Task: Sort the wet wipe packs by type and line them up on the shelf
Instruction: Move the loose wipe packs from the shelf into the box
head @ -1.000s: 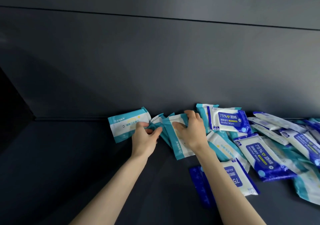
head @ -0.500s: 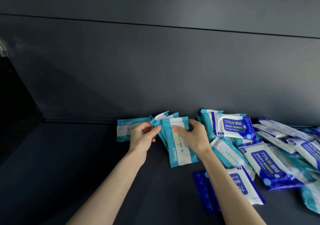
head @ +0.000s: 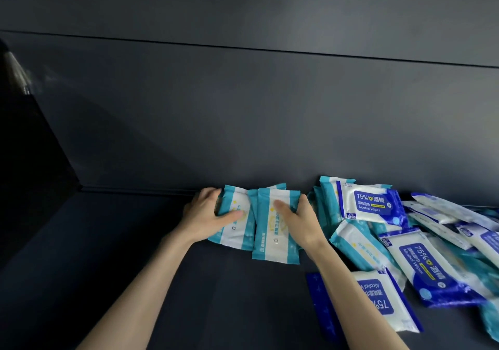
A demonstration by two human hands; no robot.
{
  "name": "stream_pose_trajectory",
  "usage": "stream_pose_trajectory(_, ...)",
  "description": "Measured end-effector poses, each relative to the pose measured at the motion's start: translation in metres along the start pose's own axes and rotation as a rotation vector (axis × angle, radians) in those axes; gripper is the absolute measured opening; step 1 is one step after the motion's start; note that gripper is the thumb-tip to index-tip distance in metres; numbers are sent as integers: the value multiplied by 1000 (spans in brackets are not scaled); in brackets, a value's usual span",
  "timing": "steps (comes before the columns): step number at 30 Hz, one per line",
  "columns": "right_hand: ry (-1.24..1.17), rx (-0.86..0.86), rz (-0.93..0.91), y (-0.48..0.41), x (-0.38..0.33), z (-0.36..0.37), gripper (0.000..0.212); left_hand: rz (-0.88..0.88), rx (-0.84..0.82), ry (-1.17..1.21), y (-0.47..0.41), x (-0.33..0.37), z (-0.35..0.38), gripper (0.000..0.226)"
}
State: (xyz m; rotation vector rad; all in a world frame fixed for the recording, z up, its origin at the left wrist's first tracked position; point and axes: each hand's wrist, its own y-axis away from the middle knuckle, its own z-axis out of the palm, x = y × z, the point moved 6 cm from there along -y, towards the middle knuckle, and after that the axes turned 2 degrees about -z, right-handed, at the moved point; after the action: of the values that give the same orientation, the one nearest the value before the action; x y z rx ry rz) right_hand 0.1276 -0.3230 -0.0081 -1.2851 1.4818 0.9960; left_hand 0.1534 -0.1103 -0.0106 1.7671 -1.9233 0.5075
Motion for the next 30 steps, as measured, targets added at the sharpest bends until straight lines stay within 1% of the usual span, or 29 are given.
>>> stream_pose_trajectory(2,-16,-28,34,0,3,1,16,10,-14,-139,2,-3,-2,116)
stream_pose_trajectory(4,13,-55,45,0,5,2,18,-16,-11,-269,3,-5,-6,120)
stream_pose_trajectory(6,31,-72,38,2,6,3,24,-62,3,-332,6,-8,-10,118)
stream_pose_trajectory(7,27,-77,33,3,5,3,26,-80,11,-359,8,-8,-12,112)
stream_pose_trajectory(9,8,-93,13,6,2,4,25,-89,47,-383,13,-5,-17,89)
stream_pose_trajectory(10,-5,-102,2,7,0,4,24,-86,65,-356,15,-3,-19,78)
stream_pose_trajectory(11,-27,-106,-5,9,-2,4,24,-82,77,-289,18,-1,-21,68)
stream_pose_trajectory(14,-137,-107,-3,19,-12,4,28,-99,92,98,35,2,-23,50)
stream_pose_trajectory(18,-290,-117,-27,49,-31,-5,26,-75,246,492,73,19,-32,37)
stream_pose_trajectory(21,-398,-78,-61,81,-46,-20,24,-12,239,776,105,36,-33,21)
stream_pose_trajectory(23,-453,-25,-76,105,-51,-30,25,22,210,903,127,46,-32,16)
stream_pose_trajectory(26,-497,76,-89,145,-51,-44,24,55,144,1048,158,55,-26,21)
stream_pose_trajectory(30,-505,168,-112,209,-43,-49,21,73,5,1113,201,60,-4,23)
